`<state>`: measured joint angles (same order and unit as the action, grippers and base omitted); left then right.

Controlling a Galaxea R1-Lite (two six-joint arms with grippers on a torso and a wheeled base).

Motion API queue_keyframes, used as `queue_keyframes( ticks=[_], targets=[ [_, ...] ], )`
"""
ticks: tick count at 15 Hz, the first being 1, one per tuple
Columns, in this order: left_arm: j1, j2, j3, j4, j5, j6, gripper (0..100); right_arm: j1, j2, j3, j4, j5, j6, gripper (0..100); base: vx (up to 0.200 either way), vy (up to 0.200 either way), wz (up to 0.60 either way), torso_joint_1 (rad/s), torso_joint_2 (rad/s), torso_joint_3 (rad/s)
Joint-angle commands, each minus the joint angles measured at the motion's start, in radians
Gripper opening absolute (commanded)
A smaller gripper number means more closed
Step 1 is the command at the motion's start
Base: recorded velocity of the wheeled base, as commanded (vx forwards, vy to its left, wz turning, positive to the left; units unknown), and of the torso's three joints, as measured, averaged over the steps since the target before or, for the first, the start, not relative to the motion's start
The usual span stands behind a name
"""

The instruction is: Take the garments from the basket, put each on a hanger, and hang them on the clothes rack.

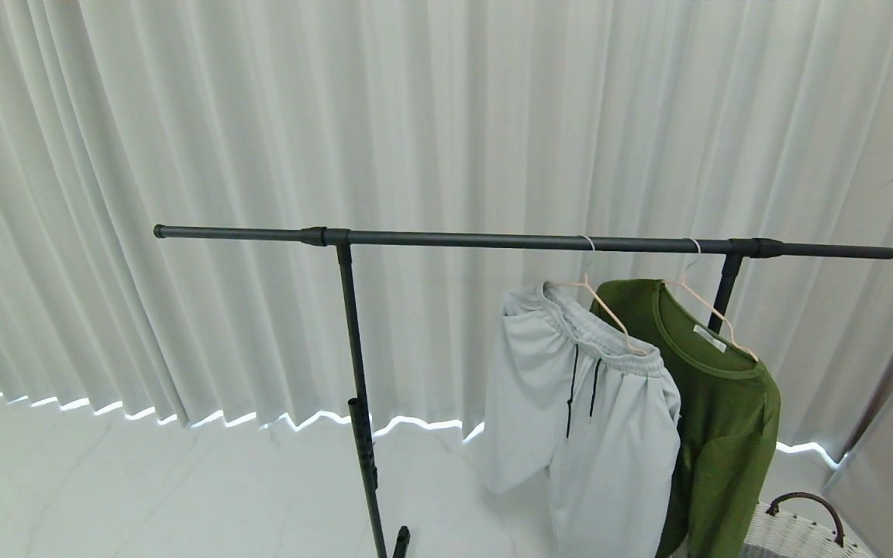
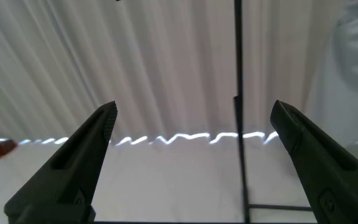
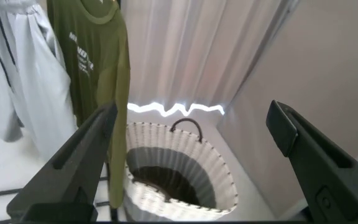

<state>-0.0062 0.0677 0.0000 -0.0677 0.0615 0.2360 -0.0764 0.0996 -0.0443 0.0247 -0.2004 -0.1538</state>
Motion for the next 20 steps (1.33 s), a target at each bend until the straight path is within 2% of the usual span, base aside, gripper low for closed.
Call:
queue_keyframes(
  ticks=[1,2,3,4,5,6,10,13,14,17,20],
  targets=[
    [-0.015,-0.017,0.0,0.005,-0.005,-0.033,100,0.0,-0.004,0.017,-0.003,-0.002,0.014,100,0.0,0.0,0.0,0.0,0.0,0.0],
    [-0.014,-0.023,0.0,0.016,-0.009,-0.089,100,0.0,-0.004,0.029,-0.04,-0.001,0.039,100,0.0,0.0,0.0,0.0,0.0,0.0],
    [-0.011,-0.031,0.0,0.017,-0.025,-0.112,100,0.0,-0.004,0.043,-0.06,0.004,0.04,100,0.0,0.0,0.0,0.0,0.0,0.0],
    [-0.008,-0.043,0.0,0.019,-0.086,-0.155,100,0.0,-0.004,0.044,-0.101,0.006,0.042,100,0.0,0.0,0.0,0.0,0.0,0.0],
    [-0.005,-0.058,0.0,0.025,-0.157,-0.162,100,0.0,-0.004,0.044,-0.097,0.007,0.04,100,0.0,0.0,0.0,0.0,0.0,0.0],
    [0.003,-0.066,-0.002,0.077,-0.166,-0.156,100,0.0,-0.004,0.044,-0.095,0.016,0.04,100,0.0,0.0,0.0,0.0,0.0,0.0],
    [0.005,-0.066,-0.002,0.08,-0.163,-0.172,100,0.0,-0.004,0.044,-0.094,0.059,0.042,100,0.0,0.0,0.0,0.0,0.0,0.0],
    [0.003,-0.066,-0.002,0.08,-0.163,-0.172,100,0.0,-0.006,0.044,-0.06,0.213,0.057,100,0.0,0.0,0.0,0.0,0.0,0.0],
    [0.005,-0.066,-0.002,0.08,-0.163,-0.172,100,0.0,-0.004,0.044,-0.022,0.223,0.065,100,0.0,0.0,0.0,0.0,0.0,0.0],
    [0.005,-0.066,-0.002,0.08,-0.163,-0.172,100,0.083,-0.1,0.044,-0.023,0.222,0.091,100,0.0,0.0,0.0,0.0,0.0,0.0],
    [0.003,-0.066,-0.002,0.08,-0.163,-0.172,100,0.078,-0.1,0.044,-0.023,0.22,0.103,100,0.0,0.0,0.0,0.0,0.0,0.0]
  ],
)
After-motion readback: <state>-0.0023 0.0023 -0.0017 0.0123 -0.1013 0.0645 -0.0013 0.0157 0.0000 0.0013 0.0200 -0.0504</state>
